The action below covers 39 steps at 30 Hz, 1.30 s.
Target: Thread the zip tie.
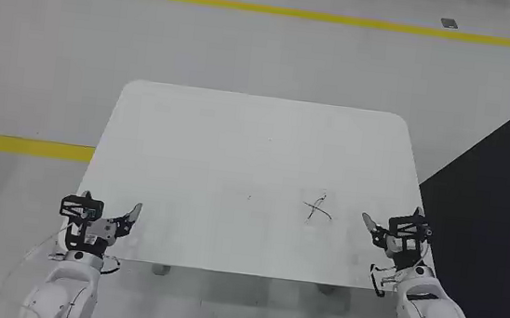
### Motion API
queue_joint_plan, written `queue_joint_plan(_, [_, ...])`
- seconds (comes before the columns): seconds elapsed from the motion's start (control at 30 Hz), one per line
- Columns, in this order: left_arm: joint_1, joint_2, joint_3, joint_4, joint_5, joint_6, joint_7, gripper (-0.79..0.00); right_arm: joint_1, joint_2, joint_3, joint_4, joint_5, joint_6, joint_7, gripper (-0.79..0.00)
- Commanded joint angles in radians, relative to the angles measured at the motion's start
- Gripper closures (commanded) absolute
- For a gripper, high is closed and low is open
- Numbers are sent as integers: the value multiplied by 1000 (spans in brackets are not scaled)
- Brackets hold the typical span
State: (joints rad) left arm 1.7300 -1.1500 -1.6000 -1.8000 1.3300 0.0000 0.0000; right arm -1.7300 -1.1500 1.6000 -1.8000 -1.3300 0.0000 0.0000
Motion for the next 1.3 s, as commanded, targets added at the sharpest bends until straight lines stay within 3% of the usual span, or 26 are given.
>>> queue_joint_plan(0.0, [0, 0, 0, 0, 0, 0, 0, -784, 0, 0, 0, 0, 0, 0, 0, -785])
queue_joint_plan(0.27, [0, 0, 0, 0, 0, 0, 0, -785, 4, 2, 13, -38, -15, -16, 3, -785])
queue_joint_plan(0.37, [0, 0, 0, 0, 0, 0, 0, -785, 33, 4, 41, -73, -2, -39, 55, -785])
queue_joint_plan(0.53, [0, 0, 0, 0, 0, 0, 0, -785, 137, 16, 64, -149, -13, -170, 235, -785])
queue_joint_plan(0.73, [0, 0, 0, 0, 0, 0, 0, -785, 340, 24, -61, -129, -84, -368, 533, -785])
queue_joint_plan(0.83, [0, 0, 0, 0, 0, 0, 0, -785, 441, 24, -119, -79, -18, -482, 658, -785])
queue_joint_plan(1.2, [0, 0, 0, 0, 0, 0, 0, -785, 479, 23, -127, -68, 3, -479, 672, -785])
queue_joint_plan(1.23, [0, 0, 0, 0, 0, 0, 0, -785, 476, 23, -134, -71, 6, -492, 666, -785])
queue_joint_plan(1.27, [0, 0, 0, 0, 0, 0, 0, -785, 461, 25, -162, -98, 18, -582, 632, -785])
